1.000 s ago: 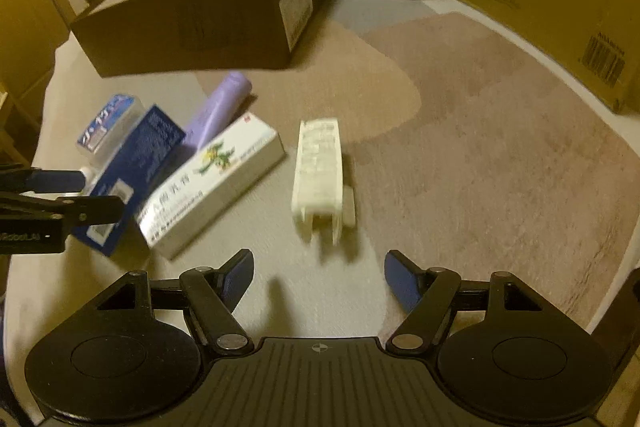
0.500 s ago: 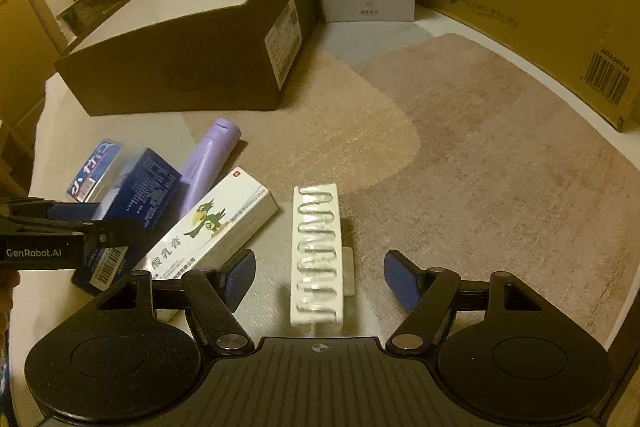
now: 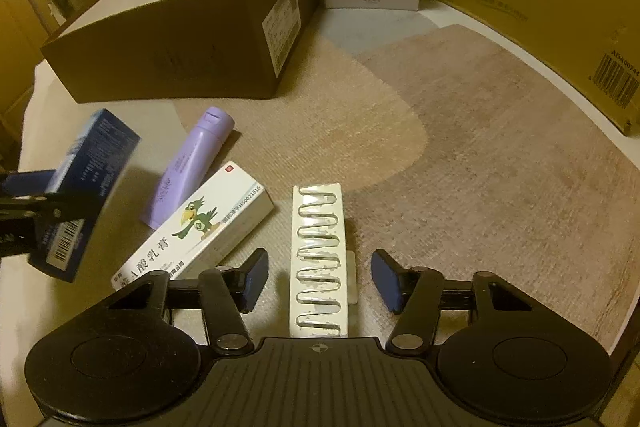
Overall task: Organize rigid objects
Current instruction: 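Carry the medicine box and blister tray with both tools into the brown box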
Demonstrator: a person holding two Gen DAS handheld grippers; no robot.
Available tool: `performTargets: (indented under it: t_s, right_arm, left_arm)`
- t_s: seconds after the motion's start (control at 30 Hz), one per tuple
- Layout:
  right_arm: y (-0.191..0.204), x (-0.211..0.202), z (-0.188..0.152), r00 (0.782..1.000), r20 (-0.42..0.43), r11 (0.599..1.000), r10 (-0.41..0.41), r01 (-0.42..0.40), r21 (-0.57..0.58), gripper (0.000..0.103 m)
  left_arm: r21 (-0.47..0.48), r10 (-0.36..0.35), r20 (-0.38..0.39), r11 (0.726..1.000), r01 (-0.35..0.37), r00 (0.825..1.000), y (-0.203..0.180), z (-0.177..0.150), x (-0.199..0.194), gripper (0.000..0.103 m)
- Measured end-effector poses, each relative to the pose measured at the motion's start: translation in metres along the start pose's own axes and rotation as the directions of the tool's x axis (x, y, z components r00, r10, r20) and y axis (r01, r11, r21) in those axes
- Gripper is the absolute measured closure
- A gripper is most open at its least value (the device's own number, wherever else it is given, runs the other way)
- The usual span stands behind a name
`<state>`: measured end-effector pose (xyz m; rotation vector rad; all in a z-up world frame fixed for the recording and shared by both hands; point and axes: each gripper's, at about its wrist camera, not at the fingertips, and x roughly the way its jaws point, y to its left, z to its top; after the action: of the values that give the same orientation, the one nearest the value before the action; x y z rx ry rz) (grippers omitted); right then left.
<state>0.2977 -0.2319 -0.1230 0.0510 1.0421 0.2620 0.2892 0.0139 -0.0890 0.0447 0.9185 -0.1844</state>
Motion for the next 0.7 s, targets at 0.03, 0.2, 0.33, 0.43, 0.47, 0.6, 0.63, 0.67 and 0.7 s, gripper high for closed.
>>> performTargets:
  t_s: [0.03, 0.2, 0.33, 0.43, 0.47, 0.6, 0.63, 0.67, 0.7]
  right_arm:
    - [-0.001, 0.001, 0.000, 1.000, -0.004, 1.000, 0.002, -0.002, 0.003, 0.057]
    - [0.000, -0.001, 0.002, 1.000, -0.002, 1.000, 0.016, -0.016, -0.009, 0.075]
    - [0.001, -0.016, 0.007, 0.998, 0.046, 0.999, 0.033, -0.032, -0.010, 0.075]
    - [0.003, -0.033, 0.019, 0.992, 0.092, 0.997, 0.083, -0.083, 0.004, 0.075]
    - [0.006, -0.038, 0.023, 0.990, 0.106, 0.995, 0.095, -0.095, -0.001, 0.075]
    - [0.019, -0.054, 0.045, 0.975, 0.159, 0.987, 0.158, -0.155, -0.030, 0.075]
    - [0.023, -0.057, 0.052, 0.970, 0.168, 0.984, 0.176, -0.172, -0.038, 0.075]
    - [0.026, -0.058, 0.058, 0.965, 0.175, 0.981, 0.193, -0.189, -0.043, 0.075]
    - [0.029, -0.059, 0.063, 0.961, 0.181, 0.978, 0.207, -0.202, -0.048, 0.075]
  left_arm:
    - [-0.002, 0.002, 0.002, 1.000, -0.002, 1.000, 0.001, 0.001, 0.000, 0.038]
    - [-0.010, 0.016, 0.023, 1.000, -0.016, 1.000, 0.008, 0.004, -0.009, 0.038]
    - [-0.010, 0.030, 0.046, 0.999, -0.030, 0.998, 0.015, 0.008, -0.019, 0.038]
    - [-0.015, 0.045, 0.064, 0.999, -0.044, 0.997, 0.022, 0.015, -0.026, 0.038]
    - [-0.018, 0.049, 0.070, 0.999, -0.047, 0.996, 0.025, 0.018, -0.029, 0.038]
    - [-0.024, 0.067, 0.104, 0.998, -0.065, 0.992, 0.037, 0.033, -0.039, 0.038]
    - [-0.023, 0.074, 0.113, 0.997, -0.071, 0.991, 0.041, 0.038, -0.041, 0.038]
    - [-0.024, 0.080, 0.122, 0.997, -0.078, 0.989, 0.044, 0.043, -0.044, 0.038]
    - [-0.025, 0.086, 0.131, 0.996, -0.083, 0.988, 0.048, 0.048, -0.046, 0.038]
